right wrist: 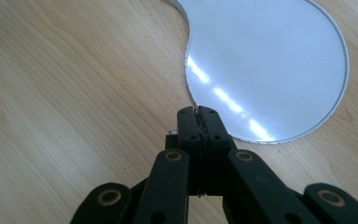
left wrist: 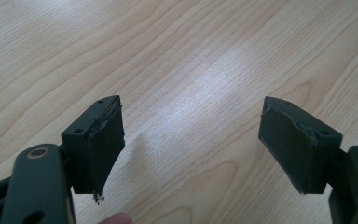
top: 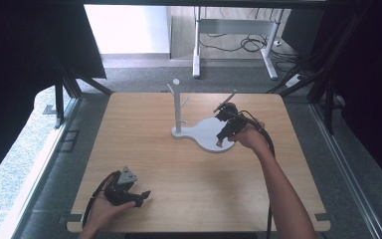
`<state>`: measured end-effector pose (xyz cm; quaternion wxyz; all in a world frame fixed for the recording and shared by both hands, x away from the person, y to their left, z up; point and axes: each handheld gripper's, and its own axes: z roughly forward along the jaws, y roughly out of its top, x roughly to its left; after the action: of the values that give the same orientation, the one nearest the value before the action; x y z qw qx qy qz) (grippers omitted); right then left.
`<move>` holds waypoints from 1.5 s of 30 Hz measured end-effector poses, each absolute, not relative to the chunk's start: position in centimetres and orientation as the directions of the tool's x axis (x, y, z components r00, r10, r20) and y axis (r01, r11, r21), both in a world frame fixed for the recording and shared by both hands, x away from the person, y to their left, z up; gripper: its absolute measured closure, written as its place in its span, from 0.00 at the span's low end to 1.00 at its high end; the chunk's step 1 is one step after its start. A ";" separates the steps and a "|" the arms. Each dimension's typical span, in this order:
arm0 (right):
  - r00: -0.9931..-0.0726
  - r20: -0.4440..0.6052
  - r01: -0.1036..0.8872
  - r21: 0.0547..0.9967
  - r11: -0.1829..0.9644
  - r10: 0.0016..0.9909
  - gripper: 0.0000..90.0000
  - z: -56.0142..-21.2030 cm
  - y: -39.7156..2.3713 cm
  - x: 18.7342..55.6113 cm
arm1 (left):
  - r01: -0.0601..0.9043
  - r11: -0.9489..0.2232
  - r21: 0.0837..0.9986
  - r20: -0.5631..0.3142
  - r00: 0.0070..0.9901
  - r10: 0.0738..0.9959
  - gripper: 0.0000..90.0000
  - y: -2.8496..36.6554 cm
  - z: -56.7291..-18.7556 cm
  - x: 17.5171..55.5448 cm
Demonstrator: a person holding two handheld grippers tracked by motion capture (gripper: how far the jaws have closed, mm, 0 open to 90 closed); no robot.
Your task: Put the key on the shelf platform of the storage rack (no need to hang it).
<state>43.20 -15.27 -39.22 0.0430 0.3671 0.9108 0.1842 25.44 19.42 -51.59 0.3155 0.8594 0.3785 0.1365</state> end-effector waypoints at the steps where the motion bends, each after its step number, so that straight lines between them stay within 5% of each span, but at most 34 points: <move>1: -0.728 0.059 0.652 0.366 0.664 0.683 1.00 -39.3 -15.1 43.4 | 0.565 -0.514 0.646 -0.005 0.676 0.737 0.25 19.4 -51.6 25.4; 45: -0.693 0.056 0.686 0.356 0.634 0.719 1.00 -40.9 -16.0 44.9 | 0.569 -0.523 0.635 -0.007 0.681 0.732 0.25 19.4 -51.6 25.5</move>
<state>44.93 -15.96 -40.90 0.0455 0.3892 0.9027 0.1775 25.46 19.40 -51.63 0.3105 0.8627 0.3769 0.1316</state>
